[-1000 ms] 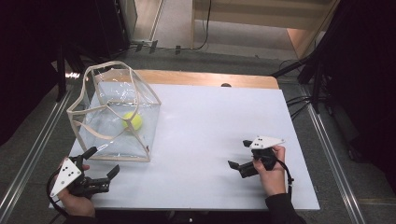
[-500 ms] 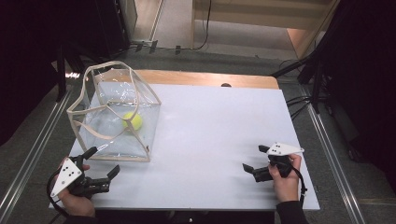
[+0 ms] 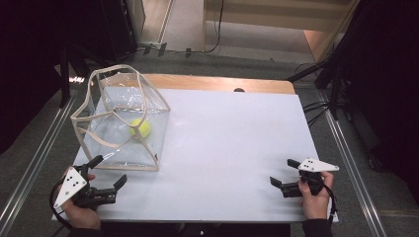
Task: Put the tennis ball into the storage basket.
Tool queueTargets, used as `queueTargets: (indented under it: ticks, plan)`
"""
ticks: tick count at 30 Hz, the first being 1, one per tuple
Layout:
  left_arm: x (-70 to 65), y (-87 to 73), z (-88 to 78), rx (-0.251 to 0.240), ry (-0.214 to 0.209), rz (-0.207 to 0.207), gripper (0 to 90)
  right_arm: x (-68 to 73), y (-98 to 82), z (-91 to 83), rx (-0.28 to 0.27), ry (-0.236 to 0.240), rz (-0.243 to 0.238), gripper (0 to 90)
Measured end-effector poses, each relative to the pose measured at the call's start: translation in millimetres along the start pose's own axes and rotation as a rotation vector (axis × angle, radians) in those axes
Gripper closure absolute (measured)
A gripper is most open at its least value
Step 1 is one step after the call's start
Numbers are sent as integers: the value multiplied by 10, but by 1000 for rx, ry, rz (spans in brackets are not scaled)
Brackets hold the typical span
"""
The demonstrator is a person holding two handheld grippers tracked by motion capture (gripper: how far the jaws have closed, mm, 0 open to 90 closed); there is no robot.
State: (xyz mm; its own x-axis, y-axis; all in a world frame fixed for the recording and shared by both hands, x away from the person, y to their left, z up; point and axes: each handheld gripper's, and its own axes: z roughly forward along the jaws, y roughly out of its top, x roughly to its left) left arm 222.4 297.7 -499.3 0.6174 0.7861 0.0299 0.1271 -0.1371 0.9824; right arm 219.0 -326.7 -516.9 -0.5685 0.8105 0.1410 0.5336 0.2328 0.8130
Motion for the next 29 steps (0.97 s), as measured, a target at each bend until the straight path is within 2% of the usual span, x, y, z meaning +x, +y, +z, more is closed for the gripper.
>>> queueTargets:
  ticks: [5, 9, 14, 21, 29]
  plan:
    - [0, 1, 2, 1, 0, 0, 0, -47, -57, -98, -33, -20, 15, 0]
    - [0, 2, 2, -1, 0, -1, 0, -65, -97, -144, -58, -36, 45, 0]
    - [2, 3, 4, -2, -1, -1, 0, -79, -131, -198, -71, -65, 43, 0]
    - [6, 3, 4, -2, -1, 0, 0, -132, -163, -251, -103, -87, 69, 0]
    - [6, 4, 6, 0, -2, 0, 0, -105, -145, -202, -79, -93, 56, 0]
